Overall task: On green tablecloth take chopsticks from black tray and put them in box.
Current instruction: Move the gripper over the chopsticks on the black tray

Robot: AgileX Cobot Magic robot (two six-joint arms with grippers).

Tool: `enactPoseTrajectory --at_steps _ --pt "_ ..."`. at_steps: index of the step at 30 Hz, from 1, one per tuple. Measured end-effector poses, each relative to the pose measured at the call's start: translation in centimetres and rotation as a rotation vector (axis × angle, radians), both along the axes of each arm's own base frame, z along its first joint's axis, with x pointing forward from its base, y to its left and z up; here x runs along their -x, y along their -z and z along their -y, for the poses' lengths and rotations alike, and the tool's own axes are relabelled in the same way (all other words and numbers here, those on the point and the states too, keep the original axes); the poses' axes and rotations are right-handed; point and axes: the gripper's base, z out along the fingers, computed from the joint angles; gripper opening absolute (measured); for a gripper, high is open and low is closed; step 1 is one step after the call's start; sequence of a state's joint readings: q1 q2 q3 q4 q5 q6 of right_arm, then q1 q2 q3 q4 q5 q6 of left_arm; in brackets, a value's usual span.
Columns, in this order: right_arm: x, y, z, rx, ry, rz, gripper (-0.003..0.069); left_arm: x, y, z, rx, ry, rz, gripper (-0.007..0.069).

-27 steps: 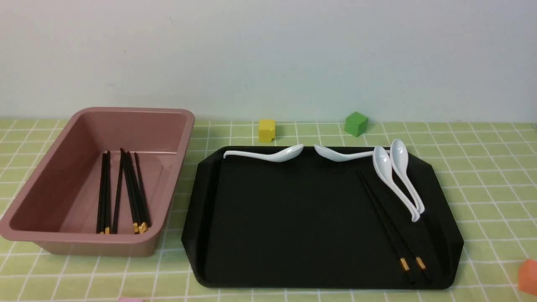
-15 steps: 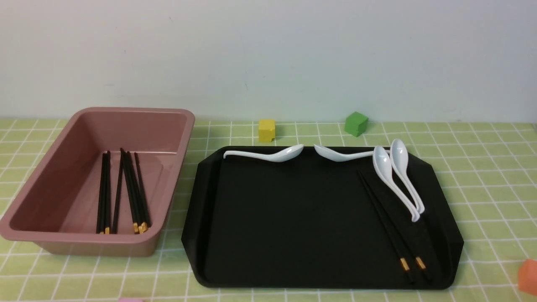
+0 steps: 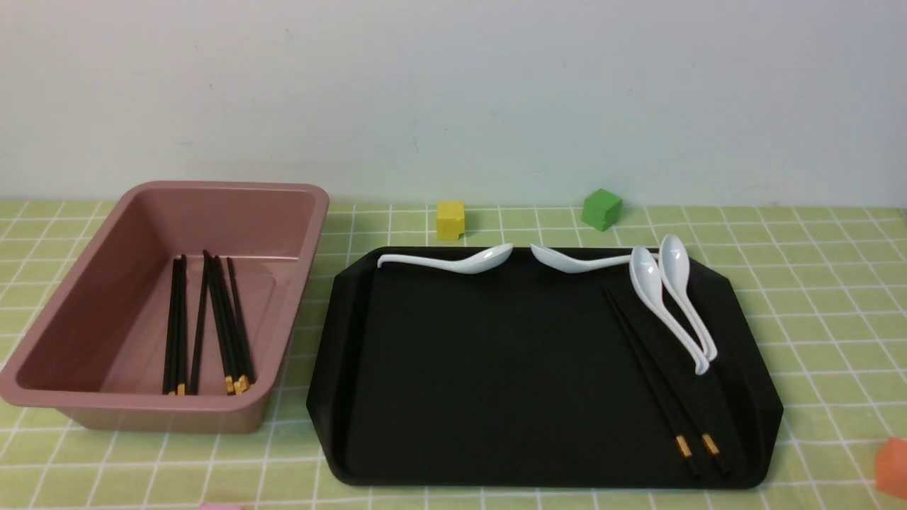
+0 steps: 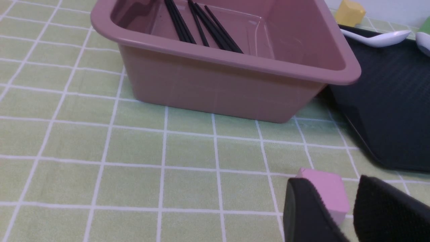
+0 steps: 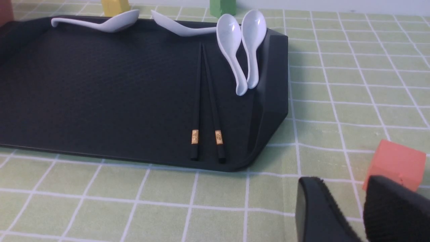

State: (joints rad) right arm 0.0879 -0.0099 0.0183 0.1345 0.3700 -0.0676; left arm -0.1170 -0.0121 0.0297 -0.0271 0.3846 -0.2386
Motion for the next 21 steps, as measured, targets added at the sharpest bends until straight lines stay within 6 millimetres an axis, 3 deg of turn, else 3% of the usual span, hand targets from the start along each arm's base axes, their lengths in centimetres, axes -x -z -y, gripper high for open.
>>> enactPoseTrajectory --at_steps 15,21 --pt "0.0 0.0 0.0 -0.015 0.0 -0.001 0.0239 0.0 0.0 0.0 0.0 0.0 0.0 0.0238" --pt "0.1 -0.2 -1.1 -0.458 0.008 -0.063 0.0239 0.0 0.0 0.0 0.0 0.0 0.0 0.0238"
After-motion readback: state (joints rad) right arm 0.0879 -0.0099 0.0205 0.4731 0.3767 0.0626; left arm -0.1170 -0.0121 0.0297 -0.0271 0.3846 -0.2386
